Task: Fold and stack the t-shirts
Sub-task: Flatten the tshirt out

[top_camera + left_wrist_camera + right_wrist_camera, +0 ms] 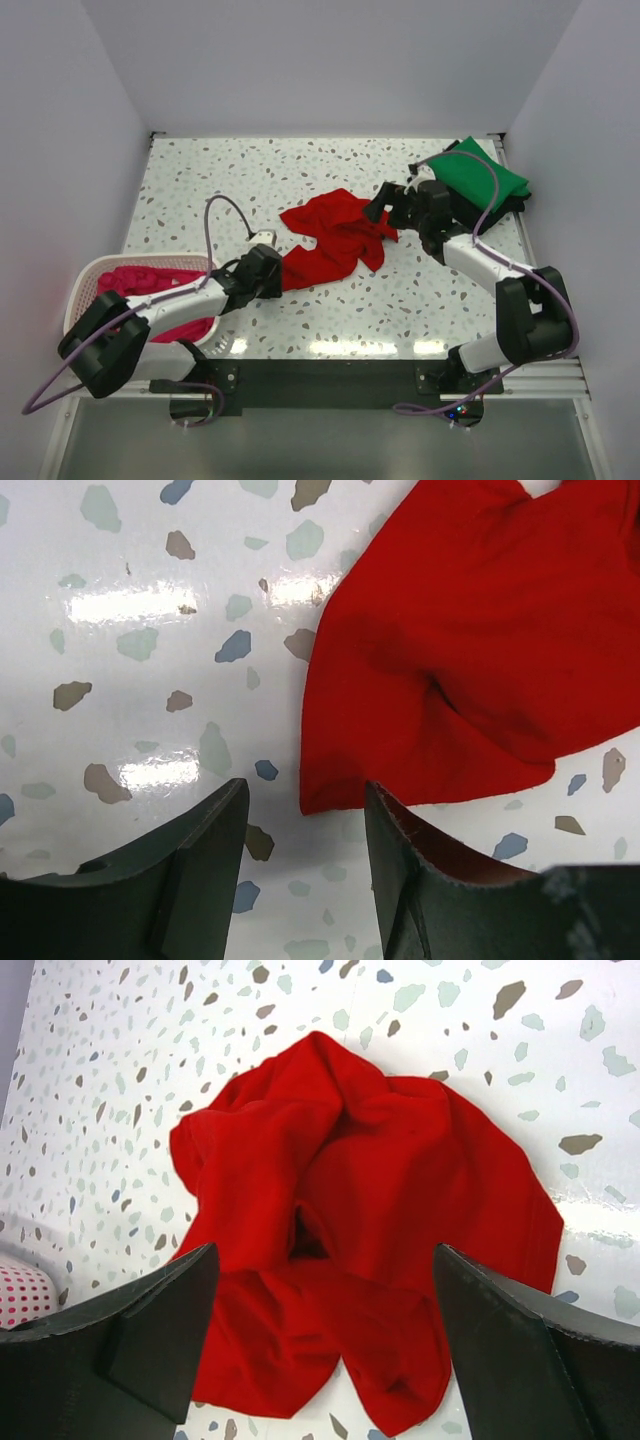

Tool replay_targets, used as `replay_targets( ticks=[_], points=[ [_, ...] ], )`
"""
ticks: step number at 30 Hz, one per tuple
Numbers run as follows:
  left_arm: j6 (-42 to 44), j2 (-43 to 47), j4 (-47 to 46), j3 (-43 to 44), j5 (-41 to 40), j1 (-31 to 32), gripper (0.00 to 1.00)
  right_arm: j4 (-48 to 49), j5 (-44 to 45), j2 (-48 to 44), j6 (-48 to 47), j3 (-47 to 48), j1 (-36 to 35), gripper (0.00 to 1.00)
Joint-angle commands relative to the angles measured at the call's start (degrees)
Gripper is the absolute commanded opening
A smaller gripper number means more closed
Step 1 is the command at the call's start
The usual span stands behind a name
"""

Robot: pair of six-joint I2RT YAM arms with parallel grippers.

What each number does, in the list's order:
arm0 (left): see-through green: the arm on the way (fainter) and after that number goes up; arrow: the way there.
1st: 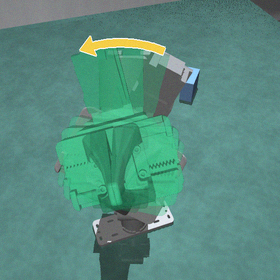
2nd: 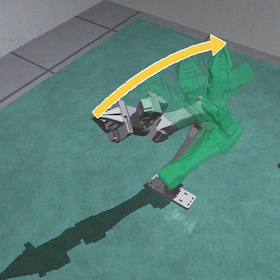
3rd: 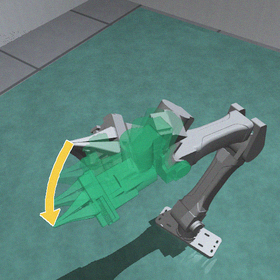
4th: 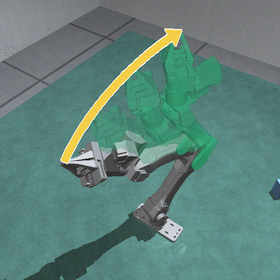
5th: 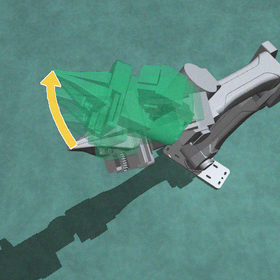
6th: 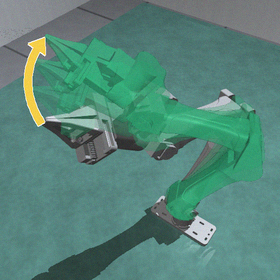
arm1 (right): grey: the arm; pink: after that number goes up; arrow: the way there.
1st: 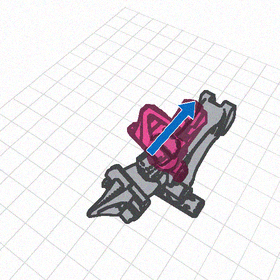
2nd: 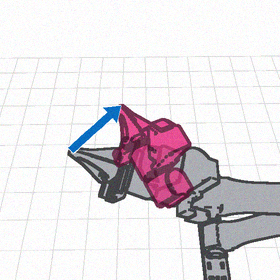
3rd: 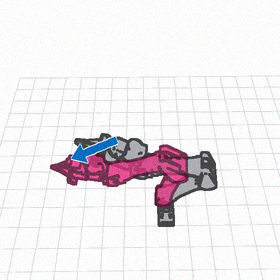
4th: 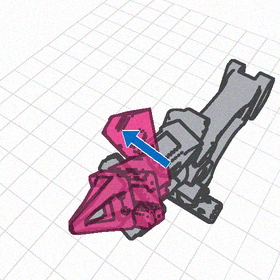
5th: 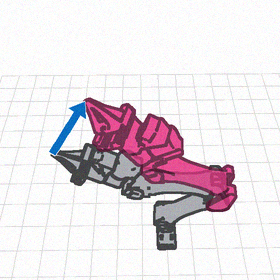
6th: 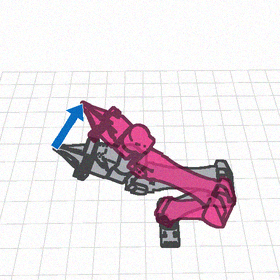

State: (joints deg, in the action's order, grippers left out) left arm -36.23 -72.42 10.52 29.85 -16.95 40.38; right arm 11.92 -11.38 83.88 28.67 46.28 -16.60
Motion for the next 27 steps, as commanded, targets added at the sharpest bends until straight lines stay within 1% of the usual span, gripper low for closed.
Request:
replay_targets(
  ticks=[1,7,10,11,13,14,15,17,20,21,22,24,25,26,27],
  points=[
    [1.16,-1.58,-0.94,0.83,0.34,0.49,0.54,0.03,-0.40,-2.49,-1.24,0.83,-0.27,0.91],
    [1.42,-4.04,-2.43,0.92,0.68,0.58,0.48,0.03,-0.40,-2.49,-1.24,0.65,-0.27,0.91],
    [1.51,-5.18,-3.66,0.48,2.00,0.84,0.37,-0.14,-0.31,-2.40,-1.42,0.74,-0.27,0.91],
    [1.60,-6.05,-3.84,0.39,2.27,0.93,0.28,-0.15,-0.05,-2.40,-1.42,0.65,-0.27,0.91],
    [1.42,-6.68,-4.81,-0.05,2.80,1.19,0.16,-0.41,0.39,-2.40,-1.51,0.74,-0.27,0.91],
    [1.16,-7.11,-5.33,-0.22,2.89,1.28,0.02,-0.58,0.65,-2.23,-1.59,0.65,-0.19,0.91],
    [1.07,-6.94,-6.47,-0.66,2.97,1.19,0.00,-1.11,1.61,-2.14,-1.60,0.83,-0.19,0.91],
    [0.98,-6.07,-7.01,-0.49,0.88,1.19,0.00,-1.99,2.76,-1.70,-1.60,0.91,-0.19,0.91],
    [1.42,-3.53,-5.78,2.57,-4.83,1.02,0.00,-3.92,6.62,-0.74,-1.42,0.91,-0.19,0.90],
    [1.86,-2.64,-5.34,4.94,-6.24,0.84,0.00,-4.36,8.54,-0.30,-1.33,0.83,-0.10,0.89],
    [2.99,-0.81,-5.43,6.18,-8.78,0.06,0.00,-4.36,8.91,-0.03,-1.24,0.74,-0.01,0.86],
    [5.45,1.57,-6.30,9.94,-11.16,-1.96,0.00,-4.10,9.27,1.19,-0.98,0.83,0.16,0.80],
    [6.25,1.58,-6.48,11.10,-11.61,-2.84,0.00,-4.10,9.27,1.72,-1.07,0.83,0.16,0.80],
    [7.13,2.71,-6.92,12.24,-11.61,-3.81,0.00,-4.19,9.35,2.43,-0.98,1.26,0.25,0.76],
    [8.01,3.07,-7.62,14.26,-11.44,-4.86,0.00,-4.19,9.53,3.48,-0.89,1.35,0.34,0.75]
  ],
)
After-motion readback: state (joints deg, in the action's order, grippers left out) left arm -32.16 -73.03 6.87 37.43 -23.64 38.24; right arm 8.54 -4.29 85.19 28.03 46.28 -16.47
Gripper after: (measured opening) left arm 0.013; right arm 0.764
